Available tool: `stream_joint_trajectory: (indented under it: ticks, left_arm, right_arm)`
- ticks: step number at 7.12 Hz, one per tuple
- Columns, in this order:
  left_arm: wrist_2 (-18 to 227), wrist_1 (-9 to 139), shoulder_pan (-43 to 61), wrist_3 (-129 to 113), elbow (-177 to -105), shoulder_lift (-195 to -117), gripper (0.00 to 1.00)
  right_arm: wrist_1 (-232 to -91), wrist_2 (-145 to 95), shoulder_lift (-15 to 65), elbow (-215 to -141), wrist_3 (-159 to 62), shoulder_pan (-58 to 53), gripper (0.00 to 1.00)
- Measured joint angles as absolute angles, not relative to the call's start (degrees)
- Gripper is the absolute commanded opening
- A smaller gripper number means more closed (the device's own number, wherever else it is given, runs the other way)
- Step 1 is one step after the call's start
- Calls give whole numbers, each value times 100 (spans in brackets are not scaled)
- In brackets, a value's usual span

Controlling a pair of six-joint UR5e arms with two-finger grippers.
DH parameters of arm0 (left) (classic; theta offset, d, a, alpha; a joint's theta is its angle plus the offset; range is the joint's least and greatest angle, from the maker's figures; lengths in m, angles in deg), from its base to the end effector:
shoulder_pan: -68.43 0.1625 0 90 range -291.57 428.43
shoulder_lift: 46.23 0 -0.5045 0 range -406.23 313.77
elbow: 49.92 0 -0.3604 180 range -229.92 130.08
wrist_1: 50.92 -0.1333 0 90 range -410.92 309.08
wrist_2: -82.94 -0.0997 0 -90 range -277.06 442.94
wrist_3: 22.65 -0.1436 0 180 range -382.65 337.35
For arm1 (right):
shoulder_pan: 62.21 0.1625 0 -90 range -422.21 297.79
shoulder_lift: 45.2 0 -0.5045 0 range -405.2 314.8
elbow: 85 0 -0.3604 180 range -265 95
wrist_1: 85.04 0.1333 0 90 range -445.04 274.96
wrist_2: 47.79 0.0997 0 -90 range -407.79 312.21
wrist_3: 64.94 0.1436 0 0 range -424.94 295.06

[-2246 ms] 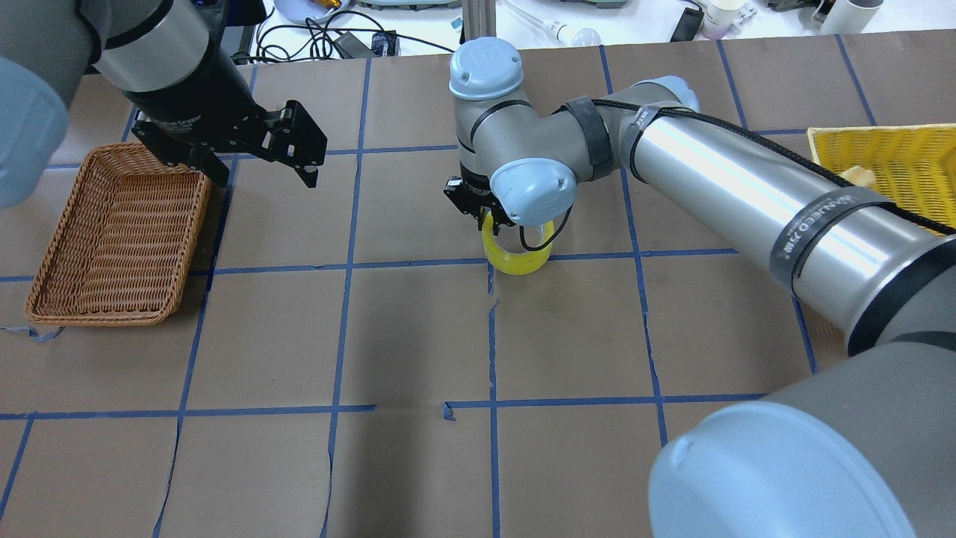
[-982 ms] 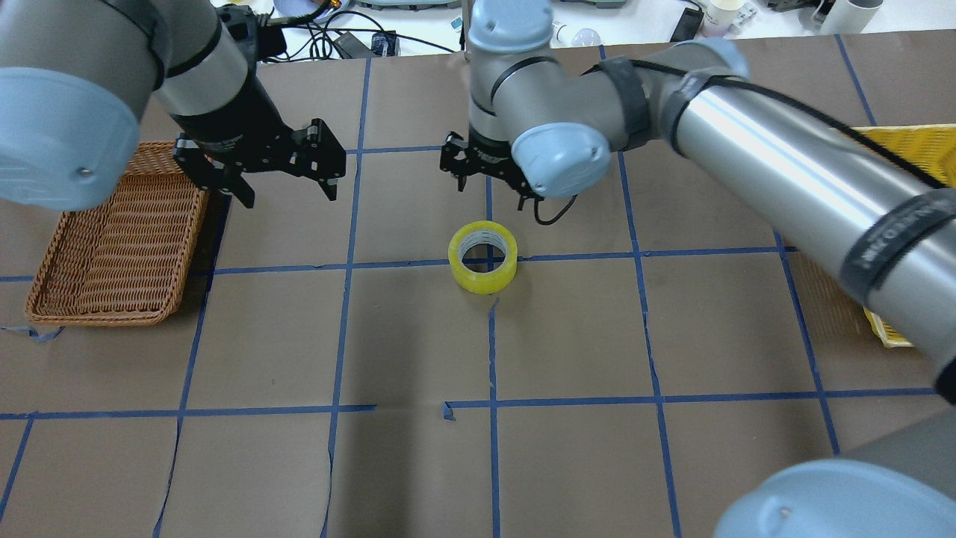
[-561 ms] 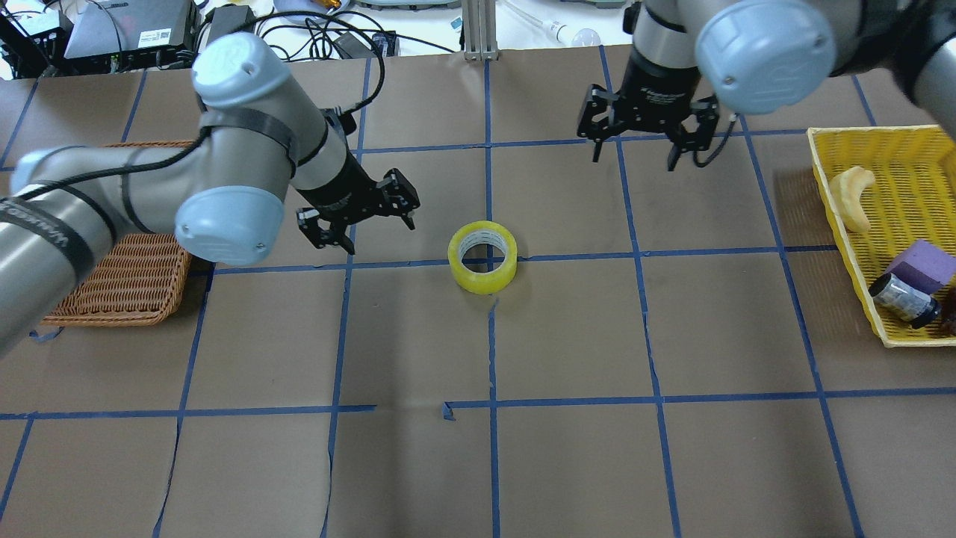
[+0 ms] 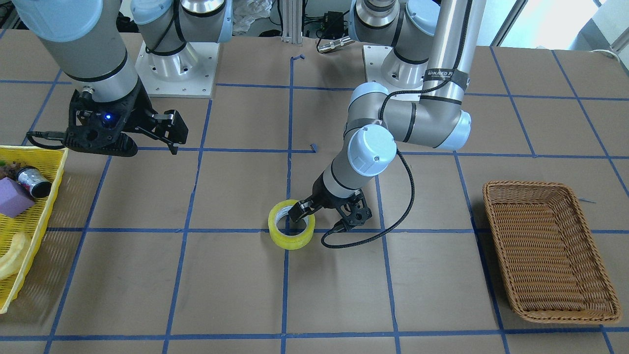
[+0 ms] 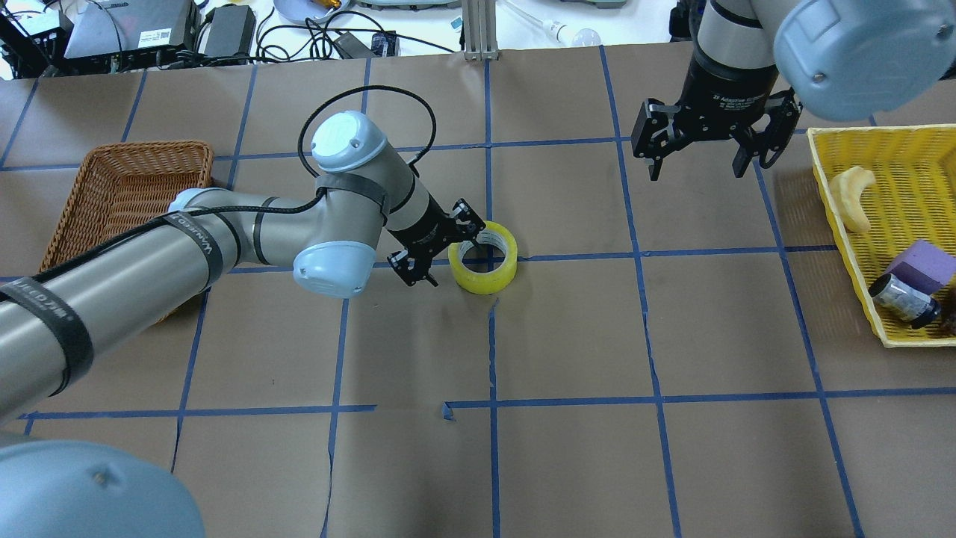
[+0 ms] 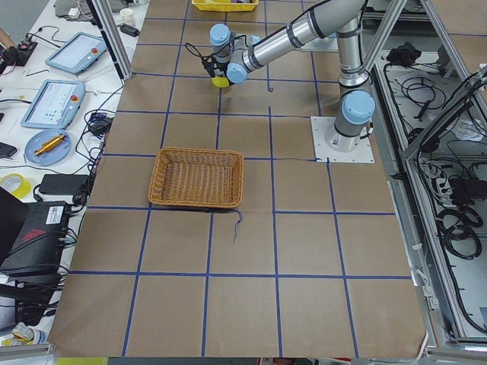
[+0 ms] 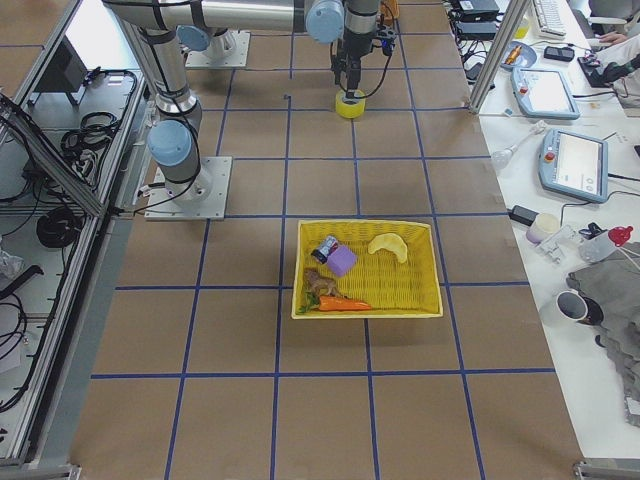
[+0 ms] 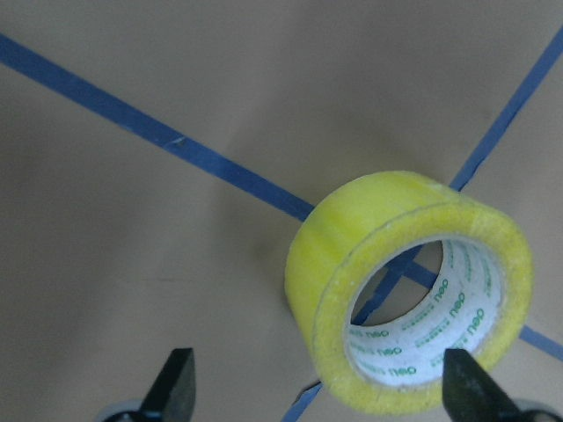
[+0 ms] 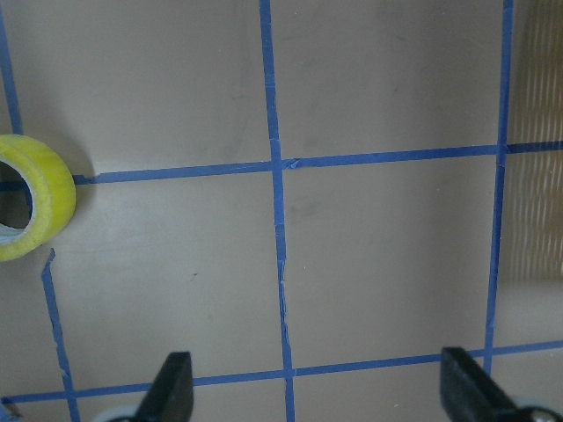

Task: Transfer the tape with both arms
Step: 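Grasp the tape roll with the left gripper while the right arm withdraws, then carry the tape roll with the left gripper into the wicker basket and release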

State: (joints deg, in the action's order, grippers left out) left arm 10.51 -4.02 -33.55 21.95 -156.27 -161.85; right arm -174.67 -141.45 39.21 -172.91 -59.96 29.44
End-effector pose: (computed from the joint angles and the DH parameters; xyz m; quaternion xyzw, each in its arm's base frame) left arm -0.2950 -0.5390 0.2415 0.2761 -0.9489 -0.0638 0.1391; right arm 0.1384 -0.4949 0.4929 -0.0279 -0.9985 -0.0318 0.0338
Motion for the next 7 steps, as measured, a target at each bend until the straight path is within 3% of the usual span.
stream_joint_trajectory:
  ticks: [2,4,7]
  left_arm:
    - [973,-589,-3449,2184,-15538,-16350,0]
    - [251,-179,-3299,969,-14889,-16223,0]
    - [-266,1736,-1700,-2249,-13766,-15967,0]
  right_arm:
    - [-17418,-13987,4097,-17324,-6021,2945,100]
    - [-17408,-13928,4319,-17357,-6027,2946,100]
    - [-17407,-13928,4456,-17367,-6038,2946,100]
